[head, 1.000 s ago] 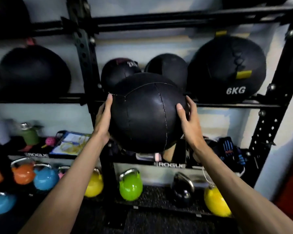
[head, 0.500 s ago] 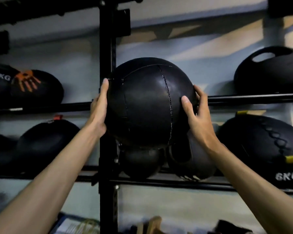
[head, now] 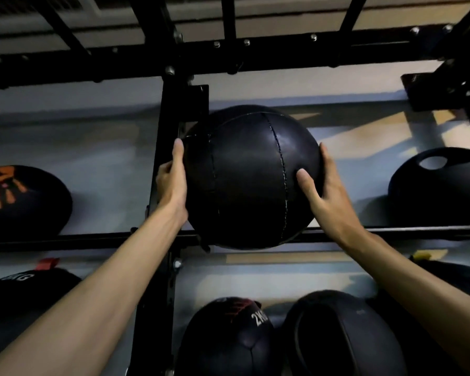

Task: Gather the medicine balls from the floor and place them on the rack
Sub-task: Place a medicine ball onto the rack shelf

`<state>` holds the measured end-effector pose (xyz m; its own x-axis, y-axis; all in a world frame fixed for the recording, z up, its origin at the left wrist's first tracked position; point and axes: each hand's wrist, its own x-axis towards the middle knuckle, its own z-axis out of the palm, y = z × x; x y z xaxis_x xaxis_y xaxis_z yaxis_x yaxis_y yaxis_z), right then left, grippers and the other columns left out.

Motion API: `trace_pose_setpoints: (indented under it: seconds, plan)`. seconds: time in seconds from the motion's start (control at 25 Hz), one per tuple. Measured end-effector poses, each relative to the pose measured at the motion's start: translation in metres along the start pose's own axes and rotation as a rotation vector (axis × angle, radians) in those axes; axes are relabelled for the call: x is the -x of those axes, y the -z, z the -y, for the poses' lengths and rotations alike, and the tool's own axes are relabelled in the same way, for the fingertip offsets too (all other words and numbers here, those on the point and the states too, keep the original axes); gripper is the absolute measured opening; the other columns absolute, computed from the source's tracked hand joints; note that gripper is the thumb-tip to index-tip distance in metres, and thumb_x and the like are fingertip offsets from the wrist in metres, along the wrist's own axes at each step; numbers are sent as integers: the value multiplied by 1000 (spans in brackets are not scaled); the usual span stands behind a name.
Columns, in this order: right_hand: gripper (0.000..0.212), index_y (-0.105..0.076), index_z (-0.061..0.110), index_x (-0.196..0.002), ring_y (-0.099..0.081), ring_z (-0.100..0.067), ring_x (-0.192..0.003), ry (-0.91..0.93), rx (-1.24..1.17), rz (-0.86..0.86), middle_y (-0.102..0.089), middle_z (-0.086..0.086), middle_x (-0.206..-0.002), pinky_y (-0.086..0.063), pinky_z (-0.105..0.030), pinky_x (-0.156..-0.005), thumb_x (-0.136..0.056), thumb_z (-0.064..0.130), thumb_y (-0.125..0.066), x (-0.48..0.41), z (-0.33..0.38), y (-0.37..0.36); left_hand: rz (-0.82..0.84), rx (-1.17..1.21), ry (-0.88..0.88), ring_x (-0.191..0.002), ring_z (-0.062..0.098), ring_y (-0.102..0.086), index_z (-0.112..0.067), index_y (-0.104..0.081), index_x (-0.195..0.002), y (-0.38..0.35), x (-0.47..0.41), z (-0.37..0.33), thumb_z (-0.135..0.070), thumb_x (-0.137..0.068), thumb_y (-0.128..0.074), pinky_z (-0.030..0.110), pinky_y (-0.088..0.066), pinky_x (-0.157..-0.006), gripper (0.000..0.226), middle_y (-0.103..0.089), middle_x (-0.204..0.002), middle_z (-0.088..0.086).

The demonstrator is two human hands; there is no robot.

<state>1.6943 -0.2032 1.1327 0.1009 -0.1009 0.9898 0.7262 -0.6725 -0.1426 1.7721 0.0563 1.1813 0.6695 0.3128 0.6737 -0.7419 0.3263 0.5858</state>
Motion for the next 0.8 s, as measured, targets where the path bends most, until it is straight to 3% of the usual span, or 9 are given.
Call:
trace_pose_setpoints:
  seconds: [0.2,0.36,0.44,0.52,0.64,0.8]
  plan:
    - [78,-19,24,-158,-30,-13,-147,-123,-36,-67,-30,2,-161,-22,-26,-117,-97,66,-41,-48,-28,-21,63,87,-245,-115,20,-61,-29,-56,-106,-23,-27,21,-72,-71,-65,45,-48,-105,56,-62,-123,3]
    - [71,-31,19,-147,-47,-32,-131,-310,-56,-148,-40,-15,-148,-34,-37,-108,-97,68,-38,-89,-38,-34,215,-151,-510,-128,10,-50,-26,-45,-130,-38,-32,53,-56,-88,-66,32,-39,-112,56,-51,-139,-2]
    - [62,-35,18,-139,-48,-39,-126,-307,20,-156,-40,-18,-140,-35,-40,-105,-98,64,-38,-96,-41,-44,218,-252,-501,-136,12,-43,-25,-39,-142,-44,-42,65,-57,-91,-60,32,-35,-115,63,-45,-148,-2]
    - [58,-36,20,-140,-44,-39,-131,-192,72,-112,-39,-16,-141,-33,-41,-111,-99,61,-39,-90,-52,-58,171,-312,-395,-140,18,-40,-25,-37,-149,-45,-57,70,-64,-92,-52,38,-34,-116,70,-42,-152,2]
    - [68,-18,28,-158,-19,-22,-151,-106,132,25,-19,-4,-164,-16,-36,-123,-101,59,-38,-70,-82,-76,75,-483,-300,-140,29,-40,-24,-42,-149,-44,-73,78,-65,-95,-45,44,-37,-113,67,-41,-151,11]
    - [75,-2,28,-161,-10,-21,-155,-225,207,178,-6,-3,-169,-12,-32,-121,-102,52,-41,-48,-121,-79,277,-538,-356,-142,23,-40,-25,-35,-154,-36,-59,114,-41,-100,-54,29,-33,-109,59,-40,-154,7]
